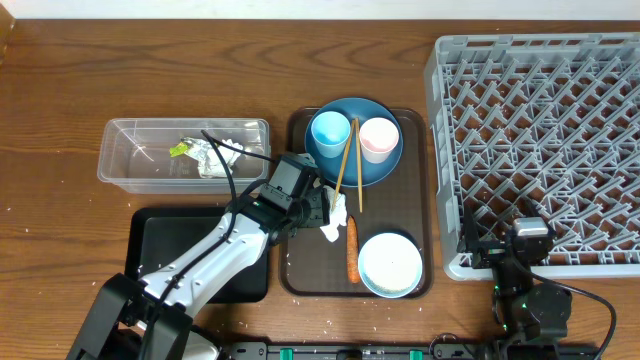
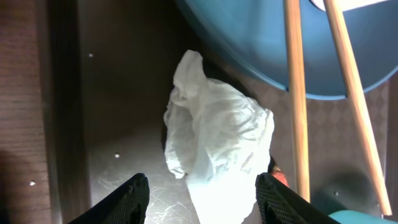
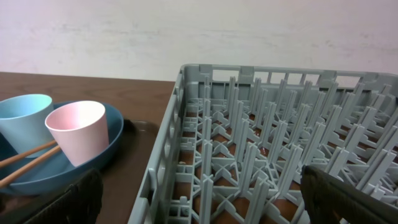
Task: Sort waste into correct bins and load items into the dishwasher rack
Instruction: 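Reach the left gripper to the remaining tissue and grasp it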
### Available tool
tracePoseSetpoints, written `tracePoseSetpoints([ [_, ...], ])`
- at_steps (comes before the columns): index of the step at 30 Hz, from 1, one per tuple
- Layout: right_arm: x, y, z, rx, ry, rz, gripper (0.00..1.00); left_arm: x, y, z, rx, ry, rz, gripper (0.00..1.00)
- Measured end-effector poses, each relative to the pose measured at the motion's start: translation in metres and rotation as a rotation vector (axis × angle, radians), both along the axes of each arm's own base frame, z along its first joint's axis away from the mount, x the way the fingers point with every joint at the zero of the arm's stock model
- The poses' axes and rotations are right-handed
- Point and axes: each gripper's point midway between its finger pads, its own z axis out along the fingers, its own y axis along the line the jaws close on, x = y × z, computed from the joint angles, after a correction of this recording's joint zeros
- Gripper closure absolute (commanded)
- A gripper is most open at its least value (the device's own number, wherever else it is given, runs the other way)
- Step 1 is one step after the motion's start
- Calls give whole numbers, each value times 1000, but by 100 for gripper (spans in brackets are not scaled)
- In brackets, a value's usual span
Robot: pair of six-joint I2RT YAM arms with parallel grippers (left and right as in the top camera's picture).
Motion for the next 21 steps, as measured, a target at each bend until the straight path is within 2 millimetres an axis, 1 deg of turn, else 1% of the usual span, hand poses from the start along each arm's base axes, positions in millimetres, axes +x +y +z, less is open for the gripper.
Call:
tracePoseSetpoints([
  [12,0,0,0,0,0,0,1,-15,-20,0,-4,3,-72,41],
  [16,0,0,0,0,0,0,1,-15,-20,0,-3,2,-73,41],
  [21,0,0,0,0,0,0,1,-11,-15,-1,27,-17,-53,41],
])
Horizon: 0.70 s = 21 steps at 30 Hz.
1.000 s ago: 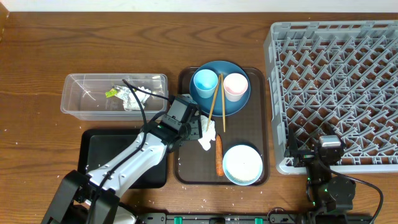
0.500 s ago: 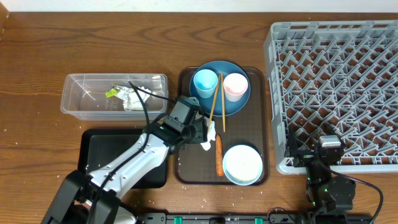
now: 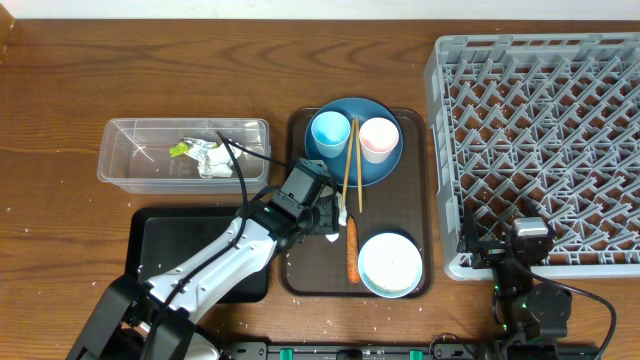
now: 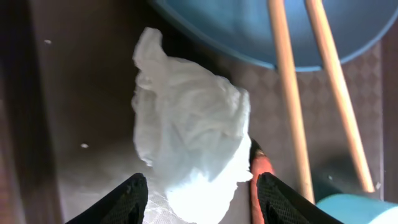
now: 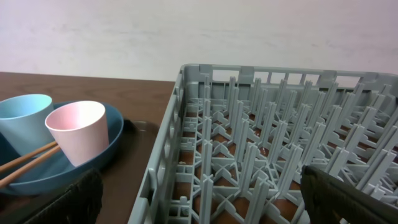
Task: Sort waste into correct bins and load items into the dishwasher rack
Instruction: 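Reach the left gripper to the remaining tissue and grasp it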
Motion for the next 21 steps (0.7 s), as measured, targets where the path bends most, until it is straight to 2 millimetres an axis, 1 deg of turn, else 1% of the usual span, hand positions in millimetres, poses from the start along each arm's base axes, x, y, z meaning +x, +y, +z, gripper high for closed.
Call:
tracePoseSetpoints([
  [3,0,0,0,0,0,0,1,2,3,0,15,-11,11,40],
  [9,0,0,0,0,0,0,1,3,2,-2,27,-20,9,39],
  [12,0,0,0,0,0,0,1,3,-1,-10,36,-10,2,39],
  [15,0,0,0,0,0,0,1,1,-3,-23,52,10,-6,41],
  [16,0,0,0,0,0,0,1,1,-3,-26,57,18,-5,44],
  [18,0,0,0,0,0,0,1,1,-2,-33,65,31,0,59],
  [20,0,0,0,0,0,0,1,1,-1,-34,71,30,2,73],
  [21,0,0,0,0,0,0,1,2,-1,-34,74,29,8,78],
])
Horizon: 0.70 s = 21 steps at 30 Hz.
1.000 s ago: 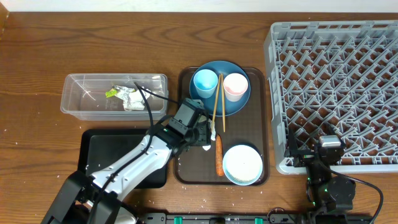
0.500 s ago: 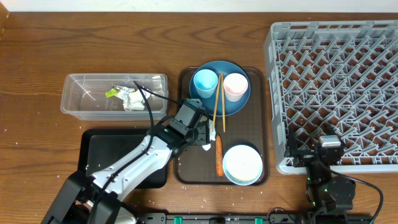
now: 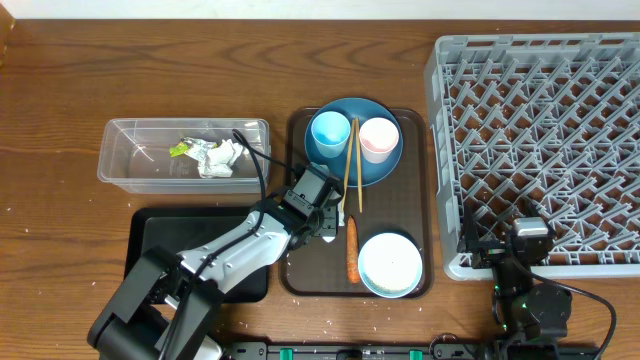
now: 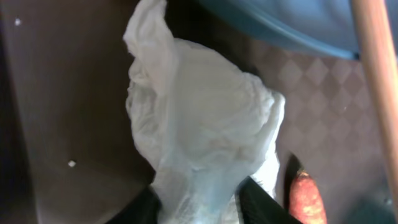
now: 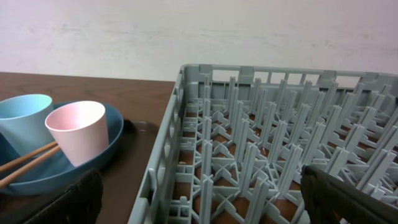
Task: Sort waste into correct bins and load items into the dishwasher rack
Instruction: 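Reach the left gripper to the remaining tissue and grasp it, then carry the tissue left and release it into the clear bin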
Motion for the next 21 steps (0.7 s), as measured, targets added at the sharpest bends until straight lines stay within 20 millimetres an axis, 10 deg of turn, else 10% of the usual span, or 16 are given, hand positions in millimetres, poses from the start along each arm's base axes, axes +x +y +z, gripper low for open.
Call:
tracePoseSetpoints([
  [9,0,0,0,0,0,0,1,1,18,18,63,-51,37,94],
  [21,0,0,0,0,0,0,1,13,69,146,72,-442,196,94],
])
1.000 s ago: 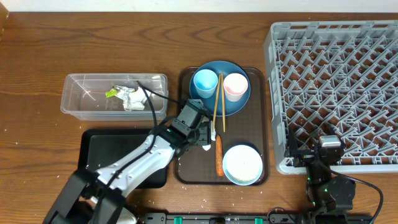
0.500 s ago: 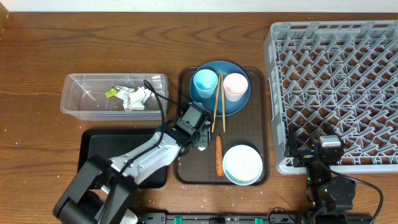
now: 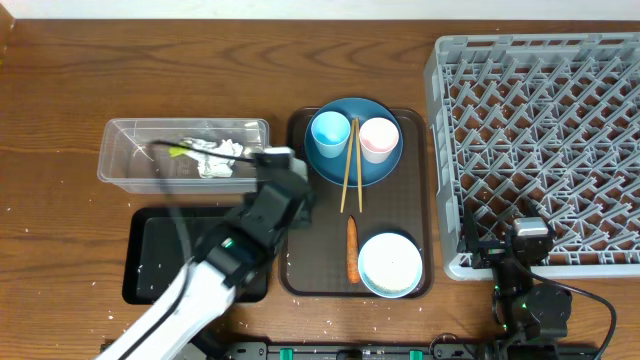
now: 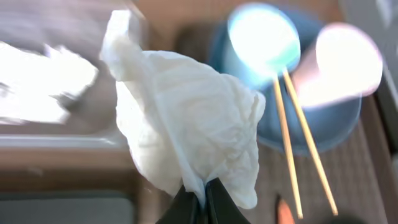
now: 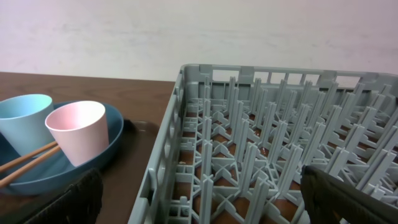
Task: Sort waste into correct bins and load items into the dishwasher rack
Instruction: 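Carry the tissue left and release it into the clear bin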
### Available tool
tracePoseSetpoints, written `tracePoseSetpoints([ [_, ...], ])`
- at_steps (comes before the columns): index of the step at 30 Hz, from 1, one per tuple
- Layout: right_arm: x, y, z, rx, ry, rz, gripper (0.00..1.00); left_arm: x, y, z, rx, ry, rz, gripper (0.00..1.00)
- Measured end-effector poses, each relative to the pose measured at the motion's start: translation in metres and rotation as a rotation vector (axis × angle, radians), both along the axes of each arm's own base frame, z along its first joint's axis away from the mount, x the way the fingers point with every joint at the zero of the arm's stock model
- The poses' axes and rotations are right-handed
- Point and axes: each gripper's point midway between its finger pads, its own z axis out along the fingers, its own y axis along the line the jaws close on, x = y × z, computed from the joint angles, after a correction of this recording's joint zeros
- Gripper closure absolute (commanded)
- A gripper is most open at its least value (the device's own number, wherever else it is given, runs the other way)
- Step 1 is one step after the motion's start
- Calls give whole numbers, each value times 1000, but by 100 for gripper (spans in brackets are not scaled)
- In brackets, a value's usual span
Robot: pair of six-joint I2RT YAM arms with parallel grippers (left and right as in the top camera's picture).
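A crumpled white napkin hangs pinched in my left gripper, which is shut on it and lifted above the left edge of the brown tray. In the overhead view the left gripper is blurred and hides the napkin. On the tray a blue plate holds a blue cup, a pink cup and chopsticks. A carrot and a white bowl lie nearer the front. My right gripper stands open at the grey dishwasher rack's front left corner.
A clear plastic bin with crumpled waste in it stands left of the tray. In front of it sits a black bin. The rack fills the right side of the table.
My left gripper, then low on the tray around the napkin, has shut on it and now holds it raised, nearer the clear bin. The right arm has not moved.
My left gripper stood open over the napkin beside the blue plate, then lower with its fingers on either side of it, then pressed close around it. Now it is shut on the napkin and lifted off the tray. The right gripper stayed open by the rack.
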Motion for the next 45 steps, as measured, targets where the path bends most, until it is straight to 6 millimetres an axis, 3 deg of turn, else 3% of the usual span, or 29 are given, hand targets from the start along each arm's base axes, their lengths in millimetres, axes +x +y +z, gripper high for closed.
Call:
tracePoseSetpoints([
  [4,0,0,0,0,0,0,1,4,31,35,58,-144,117,94],
  [9,0,0,0,0,0,0,1,13,60,42,124,-192,233,94],
  [16,0,0,0,0,0,0,1,42,100,20,186,-144,356,94],
  [25,0,0,0,0,0,0,1,69,123,-30,113,3,343,89],
  [26,0,0,0,0,0,0,1,70,124,-33,106,14,340,83],
  [27,0,0,0,0,0,0,1,71,126,-36,102,22,337,65],
  [28,0,0,0,0,0,0,1,71,127,-37,100,26,333,55],
  [30,0,0,0,0,0,0,1,73,127,-36,90,22,328,44],
  [35,0,0,0,0,0,0,1,73,118,-28,42,7,289,37],
  [40,0,0,0,0,0,0,1,60,105,-4,-30,-24,228,37],
  [45,0,0,0,0,0,0,1,14,90,8,-124,57,154,37],
])
